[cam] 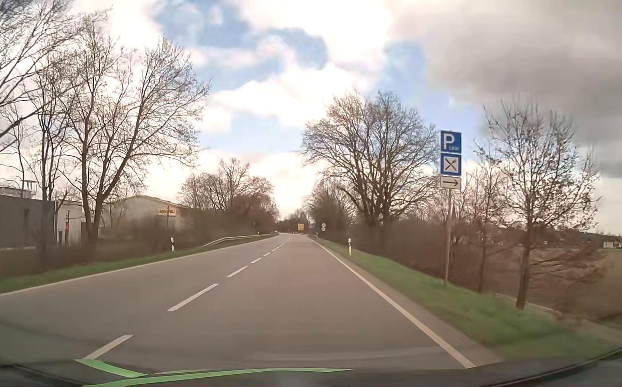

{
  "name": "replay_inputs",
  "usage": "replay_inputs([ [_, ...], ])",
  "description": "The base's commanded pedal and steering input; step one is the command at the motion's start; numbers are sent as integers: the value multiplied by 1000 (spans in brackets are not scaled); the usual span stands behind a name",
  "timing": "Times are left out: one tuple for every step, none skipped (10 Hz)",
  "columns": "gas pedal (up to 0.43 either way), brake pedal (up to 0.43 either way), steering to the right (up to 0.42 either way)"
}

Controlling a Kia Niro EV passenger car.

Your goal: Follow the waypoints while adhering to traffic rules and regulations

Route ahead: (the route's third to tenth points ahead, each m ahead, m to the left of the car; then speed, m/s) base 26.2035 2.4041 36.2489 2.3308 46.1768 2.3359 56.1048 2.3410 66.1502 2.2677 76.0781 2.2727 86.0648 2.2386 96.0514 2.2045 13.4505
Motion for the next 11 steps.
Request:
replay_inputs([
  [118, 0, 0],
  [118, 0, 0],
  [118, 0, 0],
  [118, 0, 0],
  [130, 0, 0],
  [130, 0, 0],
  [130, 0, 0],
  [138, 0, 0],
  [138, 0, 0],
  [138, 0, 0],
  [150, 0, 0],
])
